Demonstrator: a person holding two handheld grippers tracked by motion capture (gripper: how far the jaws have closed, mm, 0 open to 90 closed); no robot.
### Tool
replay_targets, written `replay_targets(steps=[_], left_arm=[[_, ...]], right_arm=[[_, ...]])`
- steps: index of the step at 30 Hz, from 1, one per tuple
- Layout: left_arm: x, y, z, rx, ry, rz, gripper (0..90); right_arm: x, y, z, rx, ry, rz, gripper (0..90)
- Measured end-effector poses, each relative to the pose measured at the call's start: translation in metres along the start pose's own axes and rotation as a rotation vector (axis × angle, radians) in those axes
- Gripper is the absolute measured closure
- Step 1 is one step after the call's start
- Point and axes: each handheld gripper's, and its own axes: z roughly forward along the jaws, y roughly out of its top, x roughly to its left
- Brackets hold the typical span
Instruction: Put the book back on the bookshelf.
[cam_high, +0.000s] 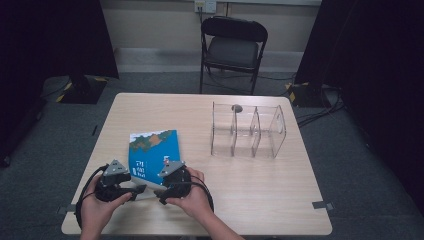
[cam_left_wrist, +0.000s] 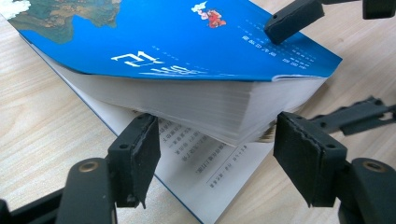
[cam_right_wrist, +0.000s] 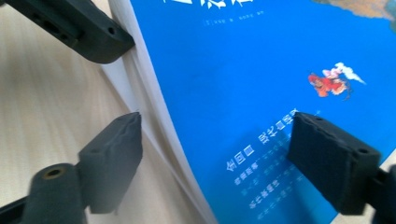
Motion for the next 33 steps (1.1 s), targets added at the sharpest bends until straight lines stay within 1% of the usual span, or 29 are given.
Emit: replay_targets(steps=[2,3,5,6,7,8,10,11,12,13,14,16,17,19,22,25,26,27,28,29,31,32,33], left_arm=[[0.0,0.0,0.0,0.0,0.0,-0.001,31.9],[0.0,0.0,0.0,0.0,0.0,-0.001,31.9],[0.0,-0.001,0.0,-0.001,0.0,-0.001,32.0],[0.0,-0.001,0.001,-0.001,-0.006,-0.004,32.0],[0.0,-0.001,0.001,-0.001,-0.006,-0.008,32.0],[0.001,-0.002,0.001,-0.013,-0.01,-0.014,32.0],[0.001,-0.002,0.001,-0.012,-0.008,-0.016,32.0],[0.001,-0.002,0.001,-0.012,-0.008,-0.016,32.0],[0.001,-0.003,0.001,-0.022,-0.009,-0.016,32.0],[0.001,-0.003,0.001,-0.023,-0.008,-0.017,32.0],[0.001,-0.004,0.001,-0.036,-0.011,-0.025,32.0],[0.001,-0.005,0.001,-0.036,-0.012,-0.023,31.8],[0.001,-0.007,0.002,-0.048,-0.009,-0.008,32.3],[0.001,-0.009,0.002,-0.053,-0.01,-0.008,32.3],[-0.001,-0.014,0.002,-0.028,-0.015,-0.005,28.6],[-0.002,-0.017,0.001,-0.02,-0.016,-0.002,26.4],[-0.001,-0.021,-0.001,-0.021,-0.025,-0.02,25.6],[-0.001,-0.023,-0.002,-0.023,-0.026,-0.026,25.0],[-0.001,-0.025,-0.003,-0.032,-0.026,-0.031,24.5],[0.0,-0.027,-0.005,-0.037,-0.03,-0.029,24.3],[0.0,-0.029,-0.006,-0.046,-0.033,-0.032,24.0],[0.001,-0.033,-0.009,-0.056,-0.048,-0.024,24.0],[0.001,-0.033,-0.009,-0.056,-0.048,-0.024,24.1]], right_arm=[[0.0,0.0,0.002,-0.008,-0.018,-0.028,21.6],[0.0,0.0,0.002,-0.008,-0.018,-0.028,21.6],[0.002,0.0,0.004,-0.005,-0.042,-0.054,23.4],[0.003,0.001,0.003,0.001,-0.038,-0.064,29.7],[0.003,0.001,0.003,0.001,-0.038,-0.064,29.7],[0.005,0.002,-0.002,-0.013,-0.025,-0.097,47.1],[0.006,0.002,-0.003,-0.009,-0.021,-0.117,49.9],[0.006,0.002,-0.003,-0.009,-0.021,-0.117,49.9],[0.005,0.003,-0.004,-0.008,-0.012,-0.118,52.4],[0.004,0.004,-0.005,-0.005,0.0,-0.104,54.6],[0.005,0.006,-0.006,0.005,-0.001,-0.113,60.7],[0.007,0.009,-0.007,0.018,-0.016,-0.145,65.5],[0.008,0.011,-0.008,0.026,-0.017,-0.152,67.7],[0.008,0.013,-0.01,0.039,-0.018,-0.153,69.7],[0.009,0.016,-0.011,0.052,-0.028,-0.158,71.4],[0.008,0.018,-0.013,0.061,-0.023,-0.157,72.0],[0.007,0.019,-0.015,0.065,-0.026,-0.157,72.8],[0.007,0.019,-0.016,0.066,-0.024,-0.156,72.9],[0.007,0.02,-0.017,0.067,-0.024,-0.145,73.2],[0.006,0.02,-0.017,0.066,-0.021,-0.135,73.4],[0.006,0.021,-0.02,0.075,-0.03,-0.133,73.6],[0.005,0.022,-0.021,0.074,-0.028,-0.128,73.8],[0.005,0.022,-0.021,0.074,-0.028,-0.128,73.8]])
